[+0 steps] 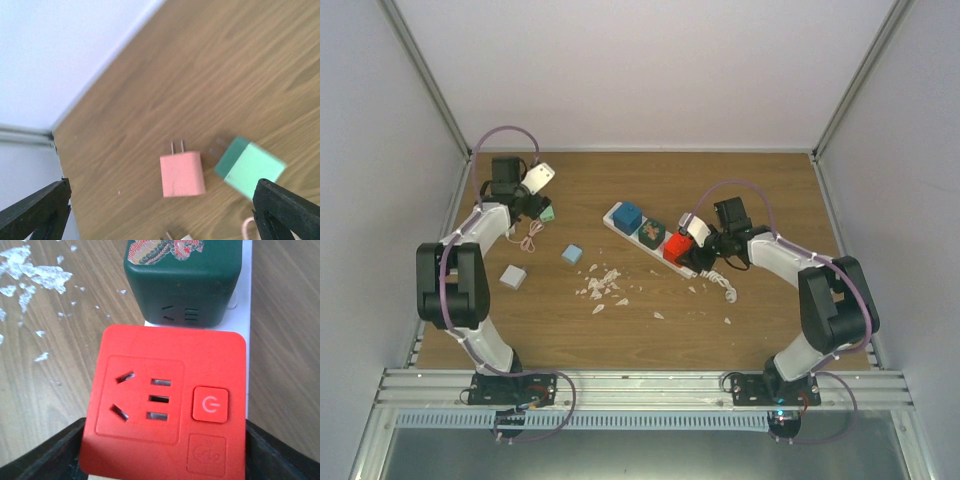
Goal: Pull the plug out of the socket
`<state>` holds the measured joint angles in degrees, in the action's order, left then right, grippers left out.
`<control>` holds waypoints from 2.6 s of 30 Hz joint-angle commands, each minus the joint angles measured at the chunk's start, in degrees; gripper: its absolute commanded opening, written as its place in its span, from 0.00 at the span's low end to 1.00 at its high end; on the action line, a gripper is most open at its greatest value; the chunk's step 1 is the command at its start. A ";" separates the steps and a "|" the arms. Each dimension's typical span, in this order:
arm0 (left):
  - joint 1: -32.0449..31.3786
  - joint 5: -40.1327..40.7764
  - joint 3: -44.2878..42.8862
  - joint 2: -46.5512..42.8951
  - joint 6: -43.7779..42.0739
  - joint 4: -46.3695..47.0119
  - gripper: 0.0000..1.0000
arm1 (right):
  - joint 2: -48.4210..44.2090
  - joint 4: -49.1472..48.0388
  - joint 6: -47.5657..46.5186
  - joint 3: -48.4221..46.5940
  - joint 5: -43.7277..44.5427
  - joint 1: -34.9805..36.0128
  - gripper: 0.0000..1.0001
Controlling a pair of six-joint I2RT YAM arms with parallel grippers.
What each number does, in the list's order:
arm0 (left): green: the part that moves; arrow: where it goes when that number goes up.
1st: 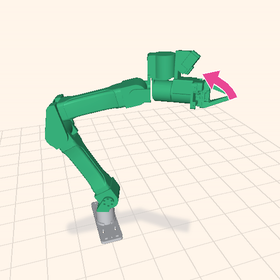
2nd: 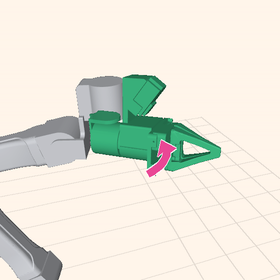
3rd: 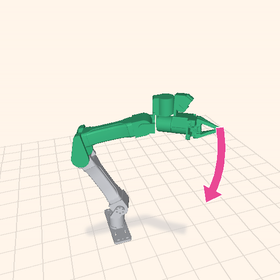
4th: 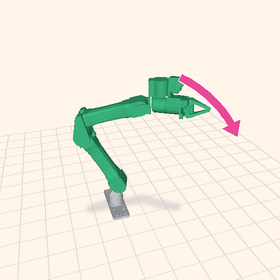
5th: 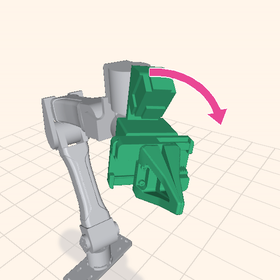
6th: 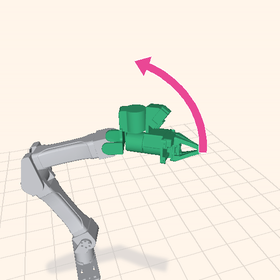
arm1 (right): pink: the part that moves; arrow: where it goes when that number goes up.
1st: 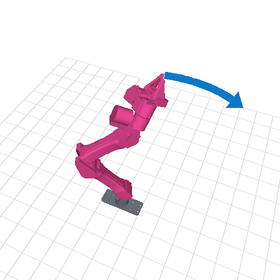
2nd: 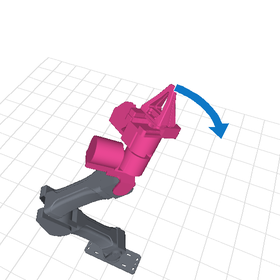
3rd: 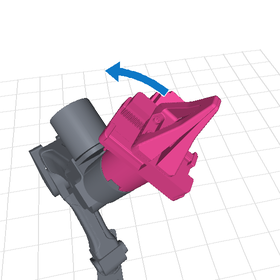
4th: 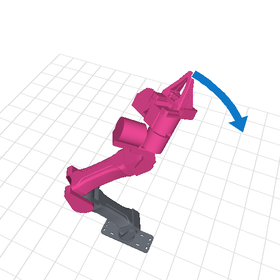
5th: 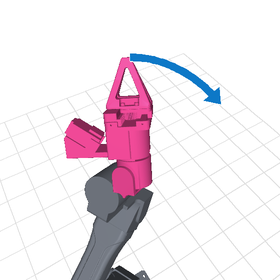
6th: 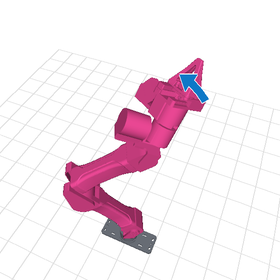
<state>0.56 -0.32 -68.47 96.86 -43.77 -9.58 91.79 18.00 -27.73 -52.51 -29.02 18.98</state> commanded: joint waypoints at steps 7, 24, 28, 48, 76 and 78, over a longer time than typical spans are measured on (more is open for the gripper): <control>-7.16 -16.97 -3.17 -6.04 17.54 -10.55 0.99 | -2.22 0.22 2.88 -4.75 -2.49 1.56 0.94; -24.24 -14.62 -5.09 4.05 23.21 -9.95 0.99 | 9.76 -6.46 4.86 -13.72 6.87 8.16 0.96; -24.46 -13.05 -7.36 7.78 24.99 -8.39 0.98 | 11.96 -7.43 4.45 -15.07 7.18 8.48 0.94; -25.12 -13.73 -11.40 9.75 29.06 -8.16 0.48 | 18.68 -9.00 5.18 -18.25 9.29 9.58 0.55; -22.67 -25.21 -9.63 4.74 31.41 -5.65 0.29 | 21.60 -7.72 5.65 -18.02 13.48 9.17 0.20; -24.11 -21.55 -9.02 4.14 29.82 -5.29 0.29 | 21.67 -7.75 5.65 -18.05 13.55 9.15 0.20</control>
<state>-22.11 -15.51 -74.30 105.93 -13.91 -19.03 109.93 10.09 -21.54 -70.85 -21.69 29.08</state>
